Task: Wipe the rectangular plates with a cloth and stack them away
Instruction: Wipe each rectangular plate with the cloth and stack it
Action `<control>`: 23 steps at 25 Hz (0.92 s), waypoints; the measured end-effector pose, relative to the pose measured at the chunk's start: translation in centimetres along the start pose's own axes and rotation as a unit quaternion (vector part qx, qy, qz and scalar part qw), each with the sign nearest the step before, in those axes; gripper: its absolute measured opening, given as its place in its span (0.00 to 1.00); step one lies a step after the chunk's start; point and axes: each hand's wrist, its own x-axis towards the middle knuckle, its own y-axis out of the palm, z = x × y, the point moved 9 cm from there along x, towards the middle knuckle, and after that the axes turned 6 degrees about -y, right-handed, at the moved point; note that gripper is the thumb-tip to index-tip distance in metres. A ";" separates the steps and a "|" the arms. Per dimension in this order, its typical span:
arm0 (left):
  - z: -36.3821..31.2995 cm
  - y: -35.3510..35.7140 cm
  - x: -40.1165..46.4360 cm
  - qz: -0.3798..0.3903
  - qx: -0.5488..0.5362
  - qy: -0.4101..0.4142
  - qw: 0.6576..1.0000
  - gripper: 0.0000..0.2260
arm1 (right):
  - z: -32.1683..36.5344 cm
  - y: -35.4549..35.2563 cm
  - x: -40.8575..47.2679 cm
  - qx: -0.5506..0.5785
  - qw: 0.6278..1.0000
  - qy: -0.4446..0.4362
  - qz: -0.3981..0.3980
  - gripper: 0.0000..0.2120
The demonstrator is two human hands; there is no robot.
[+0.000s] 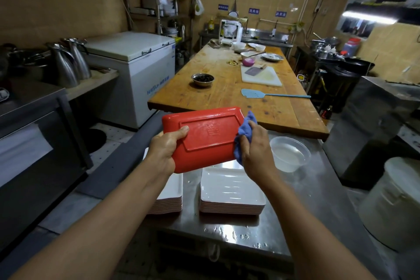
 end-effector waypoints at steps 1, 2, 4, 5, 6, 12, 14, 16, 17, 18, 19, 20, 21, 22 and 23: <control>-0.1 -0.6 0.0 -0.002 0.000 -0.004 1.000 0.10 | -0.3 0.1 0.0 0.017 1.000 0.014 -0.011 0.16; -0.2 -1.2 -0.1 -0.004 -0.002 -0.006 1.000 0.09 | -0.6 0.2 -0.1 0.029 0.999 0.026 -0.019 0.13; -0.4 -2.4 -0.2 -0.014 -0.004 -0.005 1.000 0.09 | -1.4 0.6 -0.3 0.053 0.996 0.062 -0.035 0.09; -0.6 -3.1 -0.2 -0.019 -0.002 0.000 1.000 0.09 | -1.8 0.8 -0.4 0.054 0.994 0.081 -0.043 0.08; -0.9 -3.8 -0.2 -0.027 0.000 0.011 1.000 0.10 | -2.0 1.1 -0.5 0.045 0.994 0.092 -0.044 0.06; -5.7 -7.2 -1.1 -0.085 0.155 0.251 0.952 0.10 | -0.7 5.9 -0.8 0.134 0.980 0.132 0.060 0.06; -7.0 -6.7 -1.8 -0.104 0.319 0.355 0.872 0.11 | -0.2 7.3 -0.7 0.144 0.976 0.138 0.092 0.08; -6.7 -6.1 -2.1 -0.134 0.467 0.411 0.771 0.10 | -0.1 8.3 -0.9 0.139 0.975 0.135 0.109 0.07; -6.1 -5.9 -2.2 -0.152 0.524 0.433 0.717 0.11 | -0.2 8.7 -1.1 0.136 0.975 0.137 0.113 0.07; -5.5 -5.6 -2.5 -0.161 0.567 0.459 0.664 0.12 | -0.4 9.1 -1.3 0.135 0.974 0.142 0.117 0.07; -4.7 -5.3 -2.8 -0.157 0.596 0.486 0.620 0.12 | -0.7 9.4 -1.6 0.133 0.972 0.149 0.121 0.07; -3.8 -5.0 -3.0 -0.144 0.614 0.505 0.589 0.12 | -1.0 9.7 -1.8 0.132 0.971 0.157 0.124 0.07; -3.0 -4.9 -3.0 -0.129 0.630 0.513 0.569 0.12 | -1.4 9.9 -2.0 0.132 0.969 0.164 0.126 0.07; -2.3 -4.8 -2.9 -0.115 0.646 0.517 0.550 0.12 | -1.8 10.1 -2.2 0.131 0.968 0.172 0.127 0.07; -1.5 -4.7 -2.7 -0.105 0.664 0.520 0.527 0.11 | -2.1 10.4 -2.4 0.131 0.967 0.177 0.127 0.06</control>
